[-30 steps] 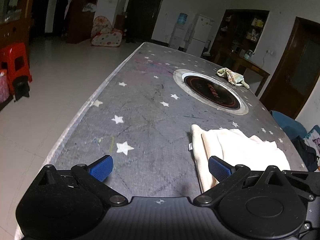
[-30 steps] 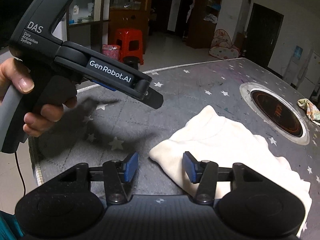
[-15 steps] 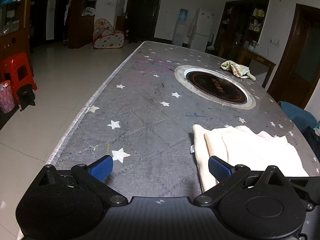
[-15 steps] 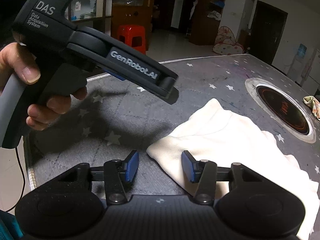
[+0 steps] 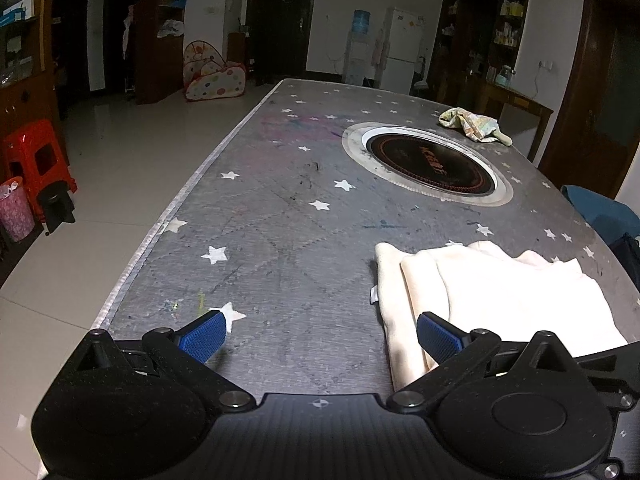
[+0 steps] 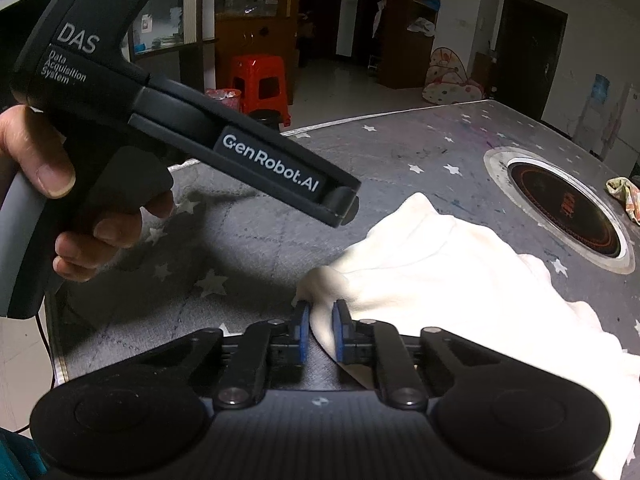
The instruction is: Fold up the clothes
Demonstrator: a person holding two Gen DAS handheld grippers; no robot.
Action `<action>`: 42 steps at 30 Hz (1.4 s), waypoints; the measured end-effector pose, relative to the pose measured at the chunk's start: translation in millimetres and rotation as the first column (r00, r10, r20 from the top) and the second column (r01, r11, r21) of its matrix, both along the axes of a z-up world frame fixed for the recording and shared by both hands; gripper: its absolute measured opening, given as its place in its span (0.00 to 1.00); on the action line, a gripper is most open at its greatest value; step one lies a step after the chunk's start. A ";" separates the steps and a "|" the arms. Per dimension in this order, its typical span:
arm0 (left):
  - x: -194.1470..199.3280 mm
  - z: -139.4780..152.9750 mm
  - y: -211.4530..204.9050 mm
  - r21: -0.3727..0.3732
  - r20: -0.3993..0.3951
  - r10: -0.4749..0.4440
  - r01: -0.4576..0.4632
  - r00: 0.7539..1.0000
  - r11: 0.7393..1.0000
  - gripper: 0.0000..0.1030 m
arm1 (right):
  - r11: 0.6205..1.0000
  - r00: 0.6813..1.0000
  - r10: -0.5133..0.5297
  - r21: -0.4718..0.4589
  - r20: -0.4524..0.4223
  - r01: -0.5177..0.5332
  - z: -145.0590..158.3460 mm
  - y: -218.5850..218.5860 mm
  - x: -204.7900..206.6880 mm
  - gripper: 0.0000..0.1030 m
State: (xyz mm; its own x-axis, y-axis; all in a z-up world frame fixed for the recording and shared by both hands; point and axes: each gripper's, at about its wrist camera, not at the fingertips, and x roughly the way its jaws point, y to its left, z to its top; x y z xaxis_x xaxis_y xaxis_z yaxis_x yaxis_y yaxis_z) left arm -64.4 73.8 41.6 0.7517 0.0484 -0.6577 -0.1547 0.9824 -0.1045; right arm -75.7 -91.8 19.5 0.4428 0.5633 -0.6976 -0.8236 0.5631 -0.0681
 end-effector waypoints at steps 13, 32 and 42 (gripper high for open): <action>8.7 1.3 -5.7 -0.041 -0.015 -0.019 0.019 1.000 0.999 1.00 | 0.994 0.997 -0.034 0.104 -0.071 0.041 10.5 -15.1 13.5 0.05; 23.9 -5.5 -0.2 -0.312 -0.069 -0.054 0.029 0.996 0.950 1.00 | 0.973 0.992 -0.040 0.220 -0.117 0.066 28.8 -38.7 21.7 0.04; 35.7 -14.9 0.6 -0.471 -0.101 -0.097 0.038 0.990 0.881 0.96 | 0.966 0.992 -0.044 0.249 -0.118 0.073 36.6 -44.6 22.9 0.04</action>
State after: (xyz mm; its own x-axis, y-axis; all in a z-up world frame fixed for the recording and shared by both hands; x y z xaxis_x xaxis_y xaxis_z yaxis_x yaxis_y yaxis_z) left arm -28.7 74.3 26.8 0.6579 -0.3346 -0.6747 -0.1297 0.8321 -0.5392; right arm -52.8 -136.4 56.2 0.4085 0.7029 -0.5823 -0.7830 0.5977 0.1721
